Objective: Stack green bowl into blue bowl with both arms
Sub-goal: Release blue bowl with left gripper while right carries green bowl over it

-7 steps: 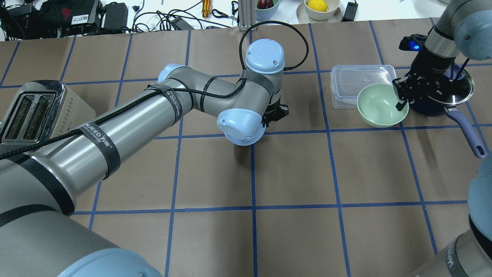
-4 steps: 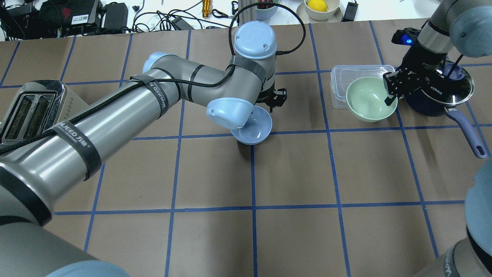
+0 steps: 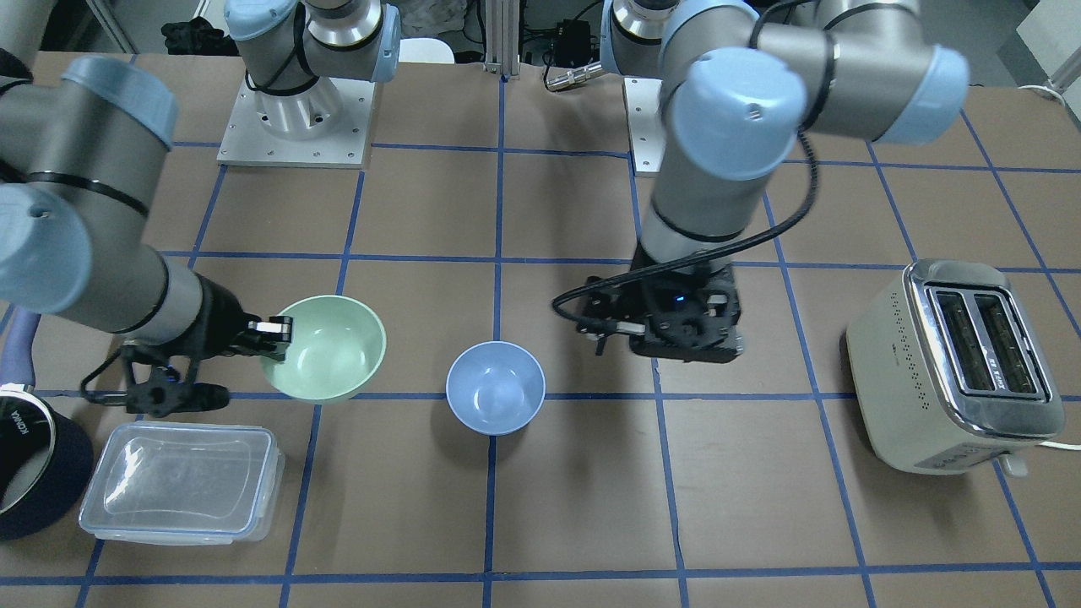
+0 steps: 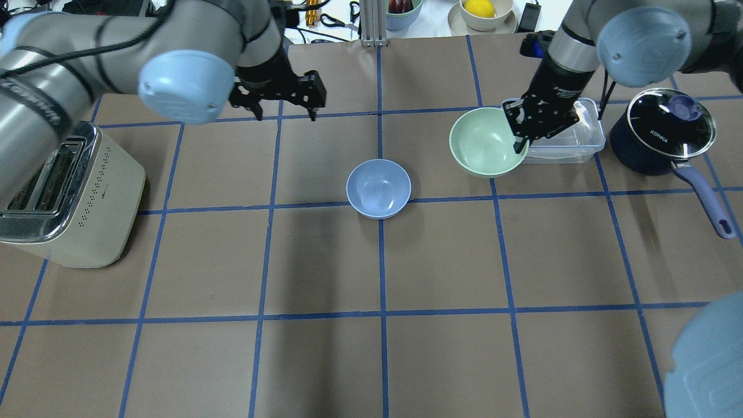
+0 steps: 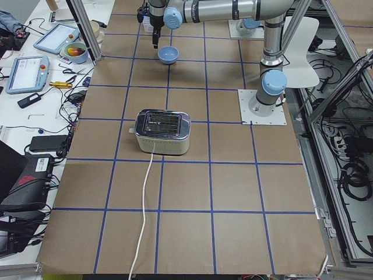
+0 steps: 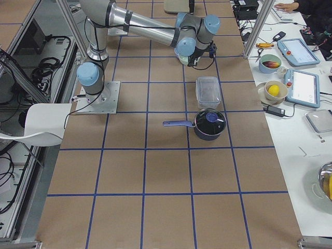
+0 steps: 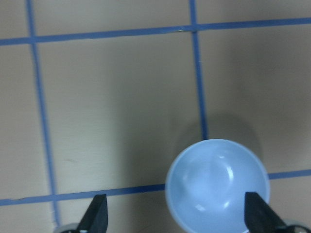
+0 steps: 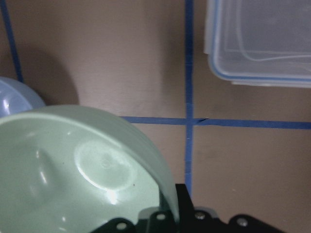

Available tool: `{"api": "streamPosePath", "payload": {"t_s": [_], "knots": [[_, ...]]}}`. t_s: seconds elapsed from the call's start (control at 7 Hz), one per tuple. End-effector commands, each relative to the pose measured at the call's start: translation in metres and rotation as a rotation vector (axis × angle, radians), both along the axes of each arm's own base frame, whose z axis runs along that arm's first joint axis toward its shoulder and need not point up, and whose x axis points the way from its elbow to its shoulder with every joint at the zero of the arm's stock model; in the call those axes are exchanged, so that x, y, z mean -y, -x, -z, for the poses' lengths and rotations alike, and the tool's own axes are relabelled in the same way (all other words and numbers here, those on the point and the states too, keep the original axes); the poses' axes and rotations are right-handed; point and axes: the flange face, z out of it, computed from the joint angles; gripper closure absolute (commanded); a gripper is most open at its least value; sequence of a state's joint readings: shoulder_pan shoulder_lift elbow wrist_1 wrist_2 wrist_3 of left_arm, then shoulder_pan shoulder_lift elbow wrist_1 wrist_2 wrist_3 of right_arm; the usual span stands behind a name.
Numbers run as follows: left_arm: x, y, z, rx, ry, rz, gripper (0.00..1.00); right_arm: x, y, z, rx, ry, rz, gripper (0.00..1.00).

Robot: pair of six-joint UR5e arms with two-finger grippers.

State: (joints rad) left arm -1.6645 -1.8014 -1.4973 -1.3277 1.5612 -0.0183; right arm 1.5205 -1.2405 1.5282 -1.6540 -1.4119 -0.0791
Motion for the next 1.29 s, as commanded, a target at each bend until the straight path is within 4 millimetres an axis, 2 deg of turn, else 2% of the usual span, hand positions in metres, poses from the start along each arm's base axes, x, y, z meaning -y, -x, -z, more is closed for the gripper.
{"api": "streamPosePath", "payload": {"t_s": [0.0,0.14,0.29,0.43,0.57,0.71,0.86,1.0,1.14], "knots": [[-0.042,-0.081,-0.058,0.011,-0.075,-0.028,0.00,-0.017,-0.102,0.015,0.053,0.019,-0.090,1.00],[-0.063,-0.084,-0.081,0.037,-0.052,-0.033,0.00,-0.015,-0.118,0.033,0.072,0.019,-0.096,1.00],[-0.080,-0.079,-0.093,0.040,-0.041,-0.035,0.00,-0.008,-0.127,0.061,0.063,0.015,-0.066,1.00],[-0.084,-0.079,-0.094,0.039,-0.040,-0.035,0.00,-0.003,-0.141,0.071,0.062,0.051,-0.055,1.00],[-0.075,-0.079,-0.077,0.033,-0.062,-0.048,0.00,0.000,-0.141,0.081,0.061,0.041,-0.053,1.00],[-0.075,-0.084,-0.075,0.023,-0.064,-0.047,0.00,0.001,-0.143,0.088,0.062,0.029,-0.051,1.00],[-0.069,-0.089,-0.079,0.022,-0.054,0.119,0.00,0.000,-0.145,0.089,0.081,0.021,-0.043,1.00],[-0.072,-0.089,-0.087,0.018,-0.035,0.139,0.00,-0.002,-0.147,0.093,0.098,0.002,-0.039,1.00],[-0.073,-0.092,-0.091,0.005,-0.018,0.071,0.00,-0.005,-0.147,0.097,0.096,-0.015,-0.017,1.00]]}}
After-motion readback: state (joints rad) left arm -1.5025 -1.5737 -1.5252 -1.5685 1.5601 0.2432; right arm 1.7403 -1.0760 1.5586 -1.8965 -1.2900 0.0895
